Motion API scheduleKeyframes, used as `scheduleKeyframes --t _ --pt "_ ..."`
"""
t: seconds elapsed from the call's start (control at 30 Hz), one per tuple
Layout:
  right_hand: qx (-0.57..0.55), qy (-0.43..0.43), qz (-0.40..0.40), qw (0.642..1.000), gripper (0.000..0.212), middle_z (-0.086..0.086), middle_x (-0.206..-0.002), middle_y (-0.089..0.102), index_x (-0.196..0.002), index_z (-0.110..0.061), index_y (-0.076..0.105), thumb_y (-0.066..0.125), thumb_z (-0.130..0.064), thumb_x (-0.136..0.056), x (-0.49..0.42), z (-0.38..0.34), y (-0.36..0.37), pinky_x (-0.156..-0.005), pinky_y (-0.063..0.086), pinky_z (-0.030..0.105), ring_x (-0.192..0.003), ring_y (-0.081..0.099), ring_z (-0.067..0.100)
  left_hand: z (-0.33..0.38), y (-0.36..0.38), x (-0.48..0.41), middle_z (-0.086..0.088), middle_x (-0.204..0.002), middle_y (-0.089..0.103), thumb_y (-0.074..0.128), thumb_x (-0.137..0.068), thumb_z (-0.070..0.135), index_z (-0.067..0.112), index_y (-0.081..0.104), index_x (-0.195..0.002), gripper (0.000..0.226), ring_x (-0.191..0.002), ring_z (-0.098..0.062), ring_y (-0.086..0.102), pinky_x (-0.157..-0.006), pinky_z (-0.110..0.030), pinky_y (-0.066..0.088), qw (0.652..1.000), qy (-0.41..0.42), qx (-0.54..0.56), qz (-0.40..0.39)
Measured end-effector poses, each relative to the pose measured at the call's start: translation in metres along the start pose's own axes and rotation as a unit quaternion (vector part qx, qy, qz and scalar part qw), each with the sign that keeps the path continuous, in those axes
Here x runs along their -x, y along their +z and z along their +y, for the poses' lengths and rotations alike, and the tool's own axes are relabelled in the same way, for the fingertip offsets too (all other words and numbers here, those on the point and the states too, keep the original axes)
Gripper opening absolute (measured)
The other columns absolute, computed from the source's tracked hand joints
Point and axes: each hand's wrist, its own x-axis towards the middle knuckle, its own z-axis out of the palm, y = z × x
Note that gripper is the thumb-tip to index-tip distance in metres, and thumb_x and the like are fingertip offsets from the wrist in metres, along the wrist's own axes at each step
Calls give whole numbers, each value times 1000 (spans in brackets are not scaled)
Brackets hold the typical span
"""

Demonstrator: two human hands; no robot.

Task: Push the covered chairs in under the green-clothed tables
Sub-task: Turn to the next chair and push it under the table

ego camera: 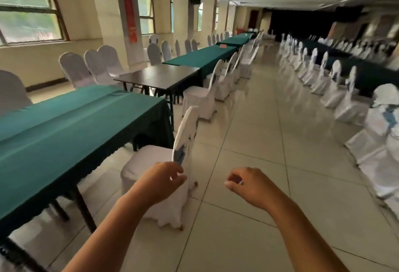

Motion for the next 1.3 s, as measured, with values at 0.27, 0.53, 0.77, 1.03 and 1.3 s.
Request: scheduleKeyframes --t 0.27,0.53,0.77,1.03,1.3 --pt "-20 23 0 1000 19 -12 -93 66 -96 -31 66 60 -47 -90 -115 88 -33 -64 44 19 -82 60 0 29 41 -148 19 -92 59 60 -88 48 33 65 -108 25 -85 -4 60 -88 -33 56 1000 25 -5 -1" --pt "-4 4 -23 1000 22 -12 -94 68 -101 -31 67 59 -47 -89 -322 131 -57 -68 49 19 -81 62 0 -8 64 -345 22 -85 59 59 -90 46 34 64 -112 26 -75 7 56 -83 -20 49 1000 -6 7 -1" --pt "22 -84 -86 993 29 -11 -100 66 -114 -30 63 63 -45 -90 -496 114 -55 -66 44 13 -83 61 -1 -47 38 -448 14 -102 63 61 -91 39 31 63 -115 25 -85 -3 61 -81 -21 52 992 -98 45 66" --pt "19 -255 -190 948 26 -18 -98 65 -113 -36 62 66 -44 -88 -662 60 -10 -65 47 11 -82 62 -2 -112 26 -483 8 -106 66 59 -89 43 32 62 -112 25 -87 -10 61 -82 -31 55 951 -260 30 164" --pt "116 -432 -317 836 48 -6 -123 59 -126 -29 57 62 -56 -87 -779 41 40 -88 45 26 -108 55 12 -110 60 -505 7 -113 66 56 -85 62 34 56 -123 47 -89 -7 59 -83 -27 52 853 -476 85 197"
